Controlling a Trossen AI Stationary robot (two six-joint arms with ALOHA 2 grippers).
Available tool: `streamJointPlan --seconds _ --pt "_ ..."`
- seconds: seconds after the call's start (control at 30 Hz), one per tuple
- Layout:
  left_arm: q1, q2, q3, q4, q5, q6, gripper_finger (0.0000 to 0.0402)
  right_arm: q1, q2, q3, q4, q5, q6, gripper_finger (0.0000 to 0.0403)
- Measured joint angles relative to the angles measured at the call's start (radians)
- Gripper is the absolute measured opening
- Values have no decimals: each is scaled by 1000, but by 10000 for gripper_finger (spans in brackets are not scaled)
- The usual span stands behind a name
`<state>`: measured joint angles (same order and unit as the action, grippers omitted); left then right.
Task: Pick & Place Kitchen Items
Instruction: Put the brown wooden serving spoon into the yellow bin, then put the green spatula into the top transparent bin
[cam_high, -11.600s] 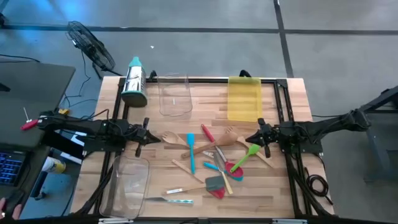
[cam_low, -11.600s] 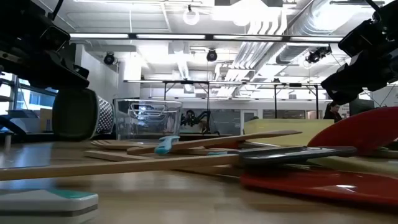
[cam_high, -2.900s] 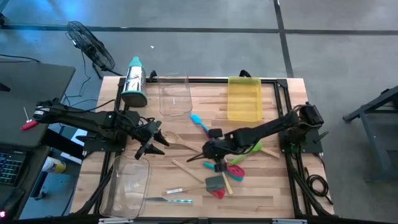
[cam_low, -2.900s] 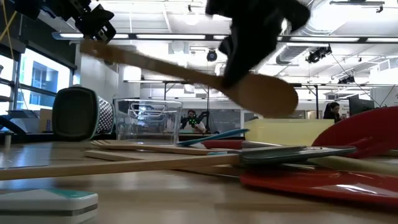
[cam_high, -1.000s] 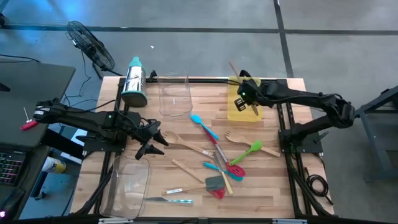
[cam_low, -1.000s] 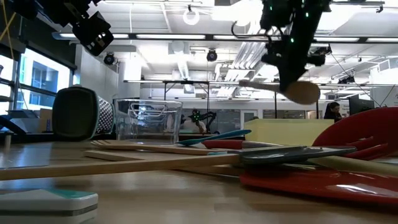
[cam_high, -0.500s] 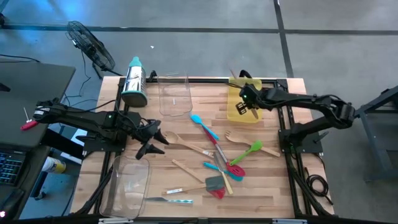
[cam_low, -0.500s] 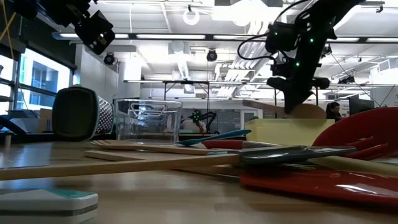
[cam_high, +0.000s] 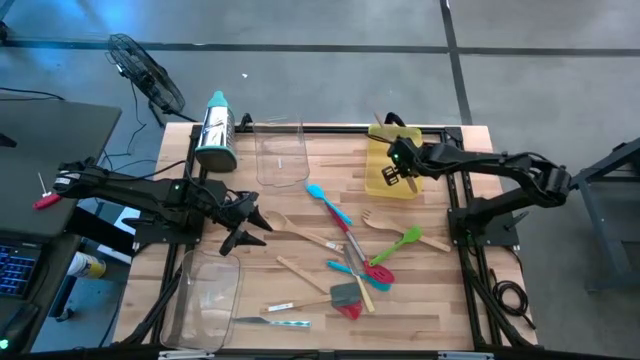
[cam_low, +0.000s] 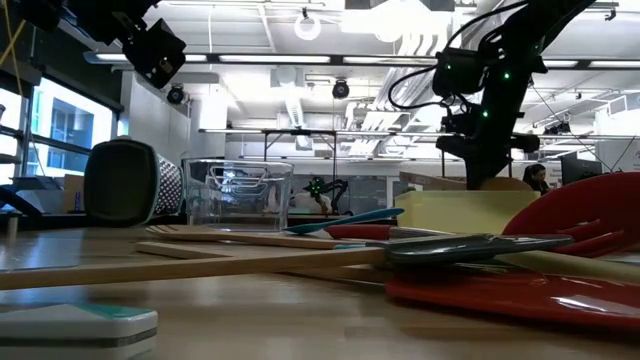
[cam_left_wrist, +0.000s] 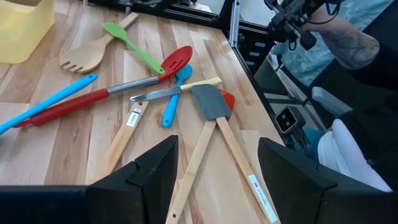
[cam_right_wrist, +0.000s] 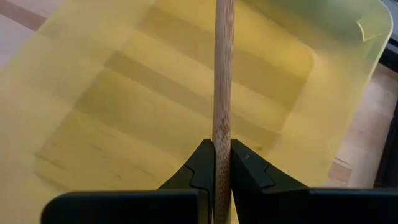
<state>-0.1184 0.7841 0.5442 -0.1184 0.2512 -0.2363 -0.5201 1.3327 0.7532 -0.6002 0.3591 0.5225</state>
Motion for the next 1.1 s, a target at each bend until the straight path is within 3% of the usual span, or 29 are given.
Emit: streamJointPlan --seconds 0.57,0.77,1.1 --pt "0 0 0 5 -1 26 217 0 8 0 21 -62 8 26" --pt "0 0 0 4 -1 26 217 3 69 0 60 -120 8 88" --pt "0 0 0 4 -1 26 217 8 128 0 121 -99 7 167"
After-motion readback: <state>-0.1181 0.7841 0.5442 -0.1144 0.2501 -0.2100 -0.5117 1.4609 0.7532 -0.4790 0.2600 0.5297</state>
